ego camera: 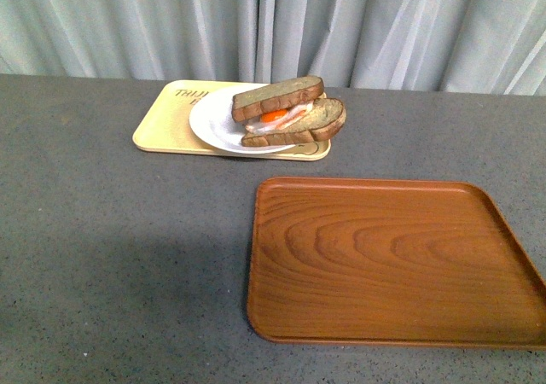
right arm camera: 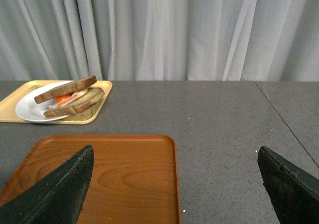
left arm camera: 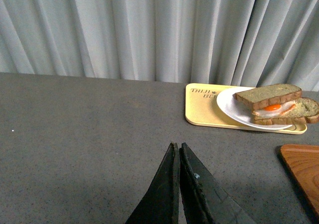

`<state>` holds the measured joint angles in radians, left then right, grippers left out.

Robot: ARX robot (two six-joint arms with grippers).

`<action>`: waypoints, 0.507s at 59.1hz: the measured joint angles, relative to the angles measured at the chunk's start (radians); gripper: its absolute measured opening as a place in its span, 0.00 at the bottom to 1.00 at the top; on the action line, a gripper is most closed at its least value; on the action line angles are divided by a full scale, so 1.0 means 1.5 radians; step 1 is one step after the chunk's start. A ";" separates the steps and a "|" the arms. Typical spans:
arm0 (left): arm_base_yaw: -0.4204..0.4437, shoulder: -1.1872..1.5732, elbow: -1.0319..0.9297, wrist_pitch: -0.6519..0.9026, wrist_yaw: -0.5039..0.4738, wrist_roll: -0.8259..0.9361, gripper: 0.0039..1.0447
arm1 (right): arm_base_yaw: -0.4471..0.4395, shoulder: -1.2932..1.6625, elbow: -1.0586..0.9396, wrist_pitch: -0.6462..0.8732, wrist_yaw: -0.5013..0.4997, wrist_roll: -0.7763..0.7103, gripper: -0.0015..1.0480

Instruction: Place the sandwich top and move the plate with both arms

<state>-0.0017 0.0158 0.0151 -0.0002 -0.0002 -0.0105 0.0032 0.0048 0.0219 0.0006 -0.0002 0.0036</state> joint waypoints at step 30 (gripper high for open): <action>0.000 0.000 0.000 0.000 0.000 0.002 0.91 | 0.000 0.000 0.000 0.000 0.000 0.000 0.91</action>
<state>-0.0017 0.0154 0.0151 -0.0002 -0.0002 -0.0082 0.0032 0.0048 0.0219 0.0006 -0.0002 0.0036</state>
